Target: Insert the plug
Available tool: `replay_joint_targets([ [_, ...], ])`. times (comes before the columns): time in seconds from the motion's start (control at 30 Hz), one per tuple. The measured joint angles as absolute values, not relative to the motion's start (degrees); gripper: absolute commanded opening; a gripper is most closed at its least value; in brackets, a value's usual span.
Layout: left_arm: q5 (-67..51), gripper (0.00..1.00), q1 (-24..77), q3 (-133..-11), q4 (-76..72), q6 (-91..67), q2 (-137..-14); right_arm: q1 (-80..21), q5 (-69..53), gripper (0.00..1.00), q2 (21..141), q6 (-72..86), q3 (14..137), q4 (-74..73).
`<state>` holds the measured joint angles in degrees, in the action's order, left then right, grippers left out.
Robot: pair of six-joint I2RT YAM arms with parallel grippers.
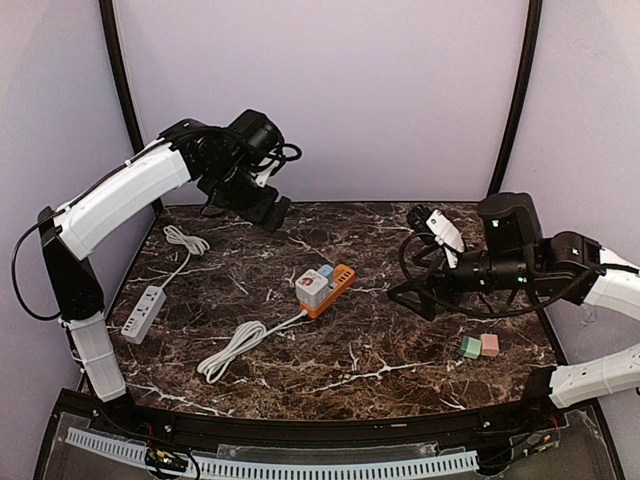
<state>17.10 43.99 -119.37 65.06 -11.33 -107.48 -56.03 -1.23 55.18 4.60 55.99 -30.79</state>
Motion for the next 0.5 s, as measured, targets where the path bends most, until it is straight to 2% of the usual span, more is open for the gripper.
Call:
replay_joint_targets([
  [0.2, 19.3, 0.94, 39.9, -105.5, 65.3, -12.6, -98.3, -56.0, -1.5, 0.99, 60.1, 6.2, 56.0, -27.5],
  [0.37, 18.9, 0.94, 28.9, -92.9, 61.6, -15.7, -90.5, -56.0, -1.6, 0.99, 65.1, 8.6, 56.5, -26.0],
  [0.5, 19.3, 0.95, 20.9, -88.4, 59.4, -20.6, -89.6, -56.0, -1.2, 0.98, 69.5, 10.0, 59.2, -25.8],
])
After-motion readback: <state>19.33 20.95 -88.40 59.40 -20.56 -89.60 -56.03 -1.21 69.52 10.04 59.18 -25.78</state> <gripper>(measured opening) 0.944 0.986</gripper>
